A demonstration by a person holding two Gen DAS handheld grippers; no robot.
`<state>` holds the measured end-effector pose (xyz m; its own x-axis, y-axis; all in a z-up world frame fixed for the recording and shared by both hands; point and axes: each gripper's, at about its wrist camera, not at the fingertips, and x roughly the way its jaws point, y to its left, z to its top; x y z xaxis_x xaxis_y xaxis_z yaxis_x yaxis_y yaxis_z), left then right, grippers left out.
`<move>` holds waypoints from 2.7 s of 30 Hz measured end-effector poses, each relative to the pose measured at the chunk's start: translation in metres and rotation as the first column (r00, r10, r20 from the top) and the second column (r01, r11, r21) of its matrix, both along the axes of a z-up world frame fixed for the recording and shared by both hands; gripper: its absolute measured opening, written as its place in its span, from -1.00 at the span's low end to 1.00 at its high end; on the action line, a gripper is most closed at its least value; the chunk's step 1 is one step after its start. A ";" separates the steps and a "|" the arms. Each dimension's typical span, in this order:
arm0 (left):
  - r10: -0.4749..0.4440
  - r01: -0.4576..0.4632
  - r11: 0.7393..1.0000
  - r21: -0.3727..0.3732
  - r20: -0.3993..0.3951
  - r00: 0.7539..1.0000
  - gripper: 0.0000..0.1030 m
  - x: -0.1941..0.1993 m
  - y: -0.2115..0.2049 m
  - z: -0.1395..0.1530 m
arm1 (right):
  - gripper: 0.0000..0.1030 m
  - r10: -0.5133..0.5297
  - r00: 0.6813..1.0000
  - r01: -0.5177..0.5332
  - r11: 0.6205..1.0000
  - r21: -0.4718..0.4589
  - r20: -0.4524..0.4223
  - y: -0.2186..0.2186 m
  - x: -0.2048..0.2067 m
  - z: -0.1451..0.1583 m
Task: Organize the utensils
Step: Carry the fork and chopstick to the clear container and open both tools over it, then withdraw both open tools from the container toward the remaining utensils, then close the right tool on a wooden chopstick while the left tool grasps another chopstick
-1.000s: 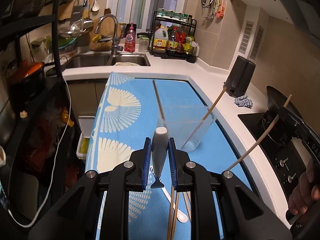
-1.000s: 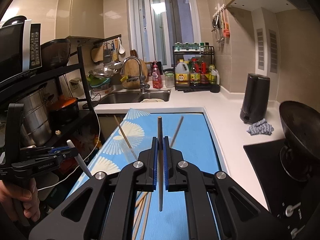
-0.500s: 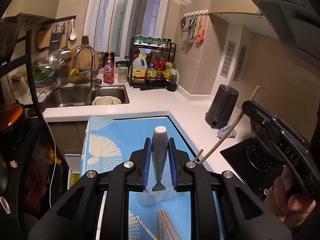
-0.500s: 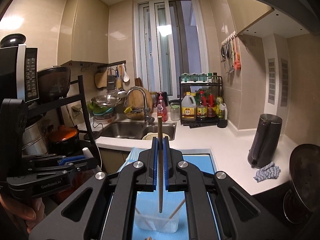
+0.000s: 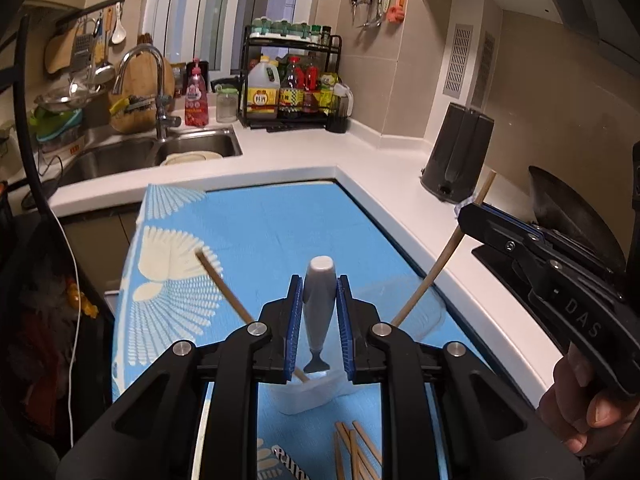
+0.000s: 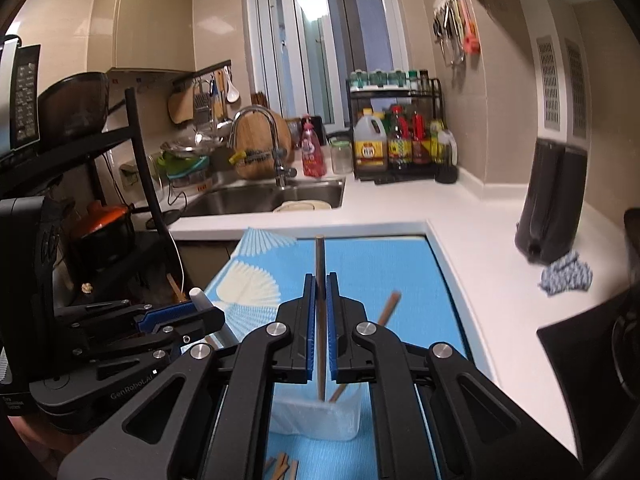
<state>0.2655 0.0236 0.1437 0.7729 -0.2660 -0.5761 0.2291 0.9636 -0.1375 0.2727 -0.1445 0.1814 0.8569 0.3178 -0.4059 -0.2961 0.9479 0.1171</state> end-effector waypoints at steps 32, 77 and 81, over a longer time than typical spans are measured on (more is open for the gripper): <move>0.132 -0.132 0.991 -0.013 0.167 0.977 -0.02 -0.165 0.005 -0.015 | -0.29 -0.030 0.998 0.034 0.996 -0.085 0.052 -0.021 -0.189 -0.043; 0.221 -0.222 0.975 -0.031 -0.011 0.975 -0.56 -0.216 0.024 -0.112 | -0.65 0.007 0.987 -0.014 0.999 -0.047 -0.162 -0.019 -0.216 -0.157; 0.204 -0.208 0.977 -0.051 -0.068 0.977 -0.61 -0.215 0.020 -0.126 | -0.65 0.022 0.979 -0.035 0.997 -0.062 -0.204 -0.014 -0.213 -0.170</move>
<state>0.0504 0.0438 0.0180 0.7780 -0.1386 -0.6127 0.0156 0.9793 -0.2017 0.0594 -0.1590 0.0114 0.7451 0.3084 -0.5913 -0.2997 0.9469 0.1162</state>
